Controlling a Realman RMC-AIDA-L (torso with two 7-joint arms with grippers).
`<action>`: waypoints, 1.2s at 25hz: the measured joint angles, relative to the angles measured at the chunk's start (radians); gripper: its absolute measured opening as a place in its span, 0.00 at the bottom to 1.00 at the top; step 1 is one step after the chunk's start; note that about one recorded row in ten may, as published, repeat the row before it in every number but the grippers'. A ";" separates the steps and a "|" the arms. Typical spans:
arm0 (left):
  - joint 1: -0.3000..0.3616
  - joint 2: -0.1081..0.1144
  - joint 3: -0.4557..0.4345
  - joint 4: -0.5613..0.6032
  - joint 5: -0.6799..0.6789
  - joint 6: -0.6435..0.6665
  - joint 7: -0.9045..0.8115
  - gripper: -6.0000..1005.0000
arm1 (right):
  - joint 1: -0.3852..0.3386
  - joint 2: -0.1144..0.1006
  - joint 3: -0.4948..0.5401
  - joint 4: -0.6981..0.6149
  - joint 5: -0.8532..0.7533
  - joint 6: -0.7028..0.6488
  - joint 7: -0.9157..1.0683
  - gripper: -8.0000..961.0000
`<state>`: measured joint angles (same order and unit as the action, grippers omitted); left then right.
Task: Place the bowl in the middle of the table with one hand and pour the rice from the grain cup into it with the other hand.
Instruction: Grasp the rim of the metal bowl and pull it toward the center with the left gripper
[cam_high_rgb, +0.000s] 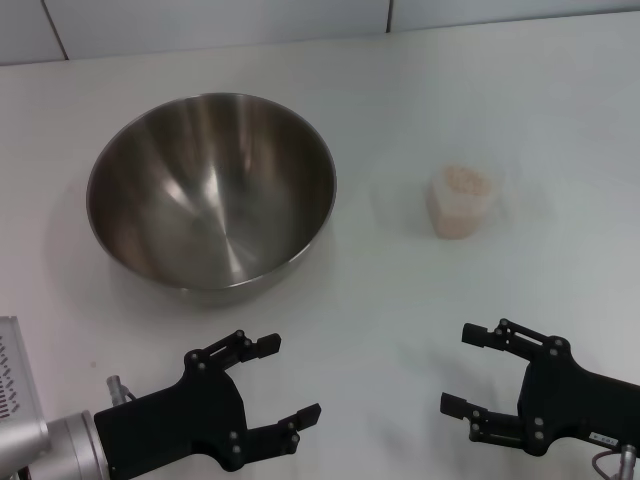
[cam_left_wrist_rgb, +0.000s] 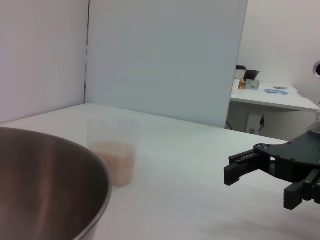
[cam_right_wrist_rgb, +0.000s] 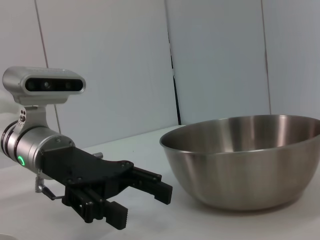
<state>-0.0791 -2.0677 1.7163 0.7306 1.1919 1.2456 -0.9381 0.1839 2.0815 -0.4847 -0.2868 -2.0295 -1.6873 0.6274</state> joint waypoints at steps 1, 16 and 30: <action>0.000 0.000 0.000 0.000 0.000 0.000 -0.001 0.86 | 0.000 0.000 0.000 0.000 0.000 0.000 0.000 0.85; 0.010 0.001 -0.041 0.026 -0.010 0.076 -0.032 0.85 | 0.002 0.000 0.000 0.000 0.000 0.000 0.000 0.85; -0.046 0.006 -0.471 0.745 0.586 -0.107 -1.031 0.85 | 0.005 0.000 0.009 0.000 0.006 -0.006 0.000 0.85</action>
<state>-0.1256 -2.0613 1.2454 1.4753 1.7781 1.1390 -1.9688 0.1887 2.0815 -0.4754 -0.2868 -2.0234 -1.6935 0.6274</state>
